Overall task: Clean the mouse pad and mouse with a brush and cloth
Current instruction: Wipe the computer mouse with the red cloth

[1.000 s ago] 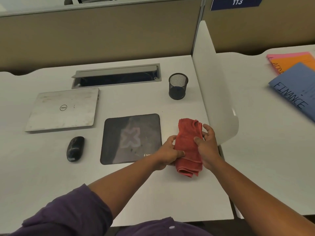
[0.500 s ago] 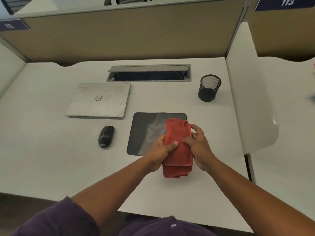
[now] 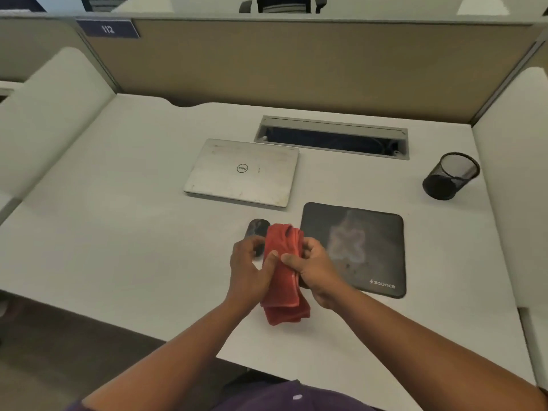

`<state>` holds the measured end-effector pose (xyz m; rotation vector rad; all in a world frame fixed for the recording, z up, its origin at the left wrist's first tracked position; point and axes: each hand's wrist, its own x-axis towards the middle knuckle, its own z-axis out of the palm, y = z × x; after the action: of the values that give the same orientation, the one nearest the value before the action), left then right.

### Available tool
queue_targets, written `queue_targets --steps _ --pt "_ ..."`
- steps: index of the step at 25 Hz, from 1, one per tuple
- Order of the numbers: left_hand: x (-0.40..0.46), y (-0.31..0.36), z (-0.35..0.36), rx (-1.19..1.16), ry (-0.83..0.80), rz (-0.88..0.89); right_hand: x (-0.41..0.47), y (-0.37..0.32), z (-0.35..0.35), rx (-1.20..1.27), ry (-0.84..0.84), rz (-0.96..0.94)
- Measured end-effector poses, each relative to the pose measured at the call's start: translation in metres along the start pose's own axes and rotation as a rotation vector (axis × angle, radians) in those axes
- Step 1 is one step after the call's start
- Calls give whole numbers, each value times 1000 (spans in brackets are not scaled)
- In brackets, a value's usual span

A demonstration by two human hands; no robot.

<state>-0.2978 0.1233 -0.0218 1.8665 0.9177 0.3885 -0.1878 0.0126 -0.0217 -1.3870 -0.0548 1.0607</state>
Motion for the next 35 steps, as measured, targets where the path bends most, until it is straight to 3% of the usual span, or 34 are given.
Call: queue_targets --steps 7,11,12,16,19,24,35 --pt "29 -32 -70 -292 -102 -199 21 18 103 -153 -107 -47" --pt "47 -48 -89 -252 -67 -253 24 20 110 -148 -281 2" --pt "51 -51 -92 -223 -38 -243 27 19 106 -217 -235 -38" --pt "67 -55 -101 -102 79 -134 53 15 68 -835 230 -309" --pt "80 -55 -100 56 75 -56 74 16 49 -1064 162 -444" --pt "86 -58 -80 113 19 -66 98 21 50 -1039 -19 -485" --pt "72 -84 -56 149 -47 60 104 37 40 -1020 -45 -506"
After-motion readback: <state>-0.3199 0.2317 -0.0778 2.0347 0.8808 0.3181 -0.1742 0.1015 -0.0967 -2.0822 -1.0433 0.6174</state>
